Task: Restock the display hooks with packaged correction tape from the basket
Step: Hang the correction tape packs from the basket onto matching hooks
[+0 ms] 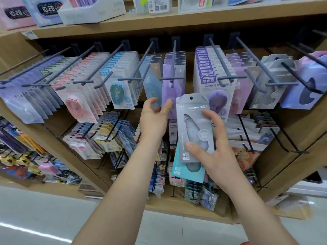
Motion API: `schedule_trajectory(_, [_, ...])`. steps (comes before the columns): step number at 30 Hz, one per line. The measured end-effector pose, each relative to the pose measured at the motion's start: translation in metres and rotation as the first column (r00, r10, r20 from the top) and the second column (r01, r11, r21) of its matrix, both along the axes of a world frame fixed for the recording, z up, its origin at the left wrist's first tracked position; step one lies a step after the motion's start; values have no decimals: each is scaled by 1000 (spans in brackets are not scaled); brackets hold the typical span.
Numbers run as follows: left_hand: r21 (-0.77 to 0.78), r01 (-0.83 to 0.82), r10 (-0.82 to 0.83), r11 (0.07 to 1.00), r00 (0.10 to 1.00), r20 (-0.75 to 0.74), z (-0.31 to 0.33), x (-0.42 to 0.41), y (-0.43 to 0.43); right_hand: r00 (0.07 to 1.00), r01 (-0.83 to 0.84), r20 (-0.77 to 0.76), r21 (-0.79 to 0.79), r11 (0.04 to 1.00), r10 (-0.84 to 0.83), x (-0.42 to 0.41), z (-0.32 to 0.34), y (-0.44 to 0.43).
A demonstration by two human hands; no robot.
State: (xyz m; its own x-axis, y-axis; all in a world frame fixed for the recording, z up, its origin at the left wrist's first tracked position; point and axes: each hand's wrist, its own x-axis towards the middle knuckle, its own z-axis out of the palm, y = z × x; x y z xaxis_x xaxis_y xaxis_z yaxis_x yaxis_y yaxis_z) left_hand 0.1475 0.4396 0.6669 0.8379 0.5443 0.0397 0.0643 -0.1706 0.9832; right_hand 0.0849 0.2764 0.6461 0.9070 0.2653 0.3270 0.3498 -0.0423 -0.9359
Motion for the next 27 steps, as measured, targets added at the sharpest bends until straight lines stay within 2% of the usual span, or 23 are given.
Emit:
schedule_trajectory(2, [-63, 65, -62, 996, 996, 63, -2, -33, -4, 999, -1, -39, 36, 999, 2, 0, 1, 1])
schedule_trajectory(3, [-126, 169, -158, 977, 983, 96, -1, -52, -9, 998, 1, -56, 49, 999, 2, -1, 0, 2])
schedule_trajectory(5, [-231, 412, -392, 881, 911, 131, 2, -81, -23, 996, -22, -79, 84, 996, 29, -2, -1, 5])
schedule_trajectory(6, [-259, 456, -437, 852, 890, 130, 3, -90, -29, 993, -45, -104, 88, 995, 54, -4, -1, 6])
schedule_trajectory(9, [-361, 386, -361, 849, 922, 136, 2, -96, -30, 973, -147, -170, 63, 987, 155, -7, 0, 3])
schedule_trajectory(11, [-445, 336, -308, 830, 942, 136, -1, -96, -24, 947, -193, -233, 139, 971, 221, -5, 0, -2])
schedule_trajectory(14, [-490, 277, -282, 826, 957, 67, -4, -98, -16, 922, -68, -346, 297, 953, 174, -3, -5, -5])
schedule_trajectory(19, [-391, 344, -406, 853, 910, -84, -9, -104, -11, 940, 165, -334, 258, 952, -73, -8, -14, -2])
schedule_trajectory(21, [-398, 351, -404, 847, 913, -53, -10, -109, -12, 928, 220, -356, 295, 930, -107, -7, -13, -2])
schedule_trajectory(24, [-452, 324, -323, 831, 943, 82, -11, -114, -10, 914, 279, -373, 297, 913, -158, -6, -11, -4])
schedule_trajectory(27, [-344, 321, -281, 882, 946, 162, -14, -122, 2, 895, 331, -401, 302, 894, -196, -3, -9, -11])
